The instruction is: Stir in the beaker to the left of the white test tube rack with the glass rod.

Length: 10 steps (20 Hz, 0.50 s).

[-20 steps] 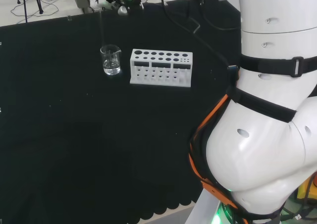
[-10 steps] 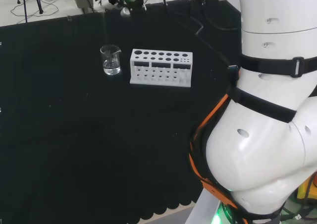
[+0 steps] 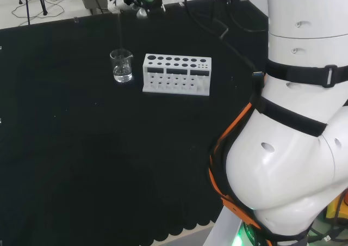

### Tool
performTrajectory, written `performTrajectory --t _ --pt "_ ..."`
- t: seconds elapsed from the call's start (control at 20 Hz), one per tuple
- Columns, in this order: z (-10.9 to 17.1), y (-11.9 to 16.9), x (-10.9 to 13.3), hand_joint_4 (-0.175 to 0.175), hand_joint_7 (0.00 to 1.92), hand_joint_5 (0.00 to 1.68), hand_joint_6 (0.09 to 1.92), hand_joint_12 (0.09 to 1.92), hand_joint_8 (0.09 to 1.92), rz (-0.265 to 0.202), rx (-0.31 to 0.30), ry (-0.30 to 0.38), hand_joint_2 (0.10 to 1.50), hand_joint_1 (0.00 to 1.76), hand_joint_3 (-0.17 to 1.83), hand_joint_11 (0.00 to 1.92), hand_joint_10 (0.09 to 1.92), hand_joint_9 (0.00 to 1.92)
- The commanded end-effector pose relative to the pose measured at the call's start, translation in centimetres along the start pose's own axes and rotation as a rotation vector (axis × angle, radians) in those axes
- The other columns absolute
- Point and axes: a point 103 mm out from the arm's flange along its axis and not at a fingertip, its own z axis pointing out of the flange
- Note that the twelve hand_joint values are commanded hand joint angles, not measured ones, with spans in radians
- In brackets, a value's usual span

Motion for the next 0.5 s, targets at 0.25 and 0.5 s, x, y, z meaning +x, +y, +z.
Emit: performTrajectory --t 0.25,0.5 --pt "-0.6 -1.9 3.8 -0.175 1.18 1.33 0.09 1.0 1.02 -0.065 -0.028 0.015 1.11 1.3 -0.17 1.54 0.67 1.82" --pt "-0.8 -2.1 4.4 -0.175 1.18 1.33 0.09 1.0 1.02 -0.074 -0.042 0.013 1.11 1.3 -0.17 1.54 0.67 1.82"
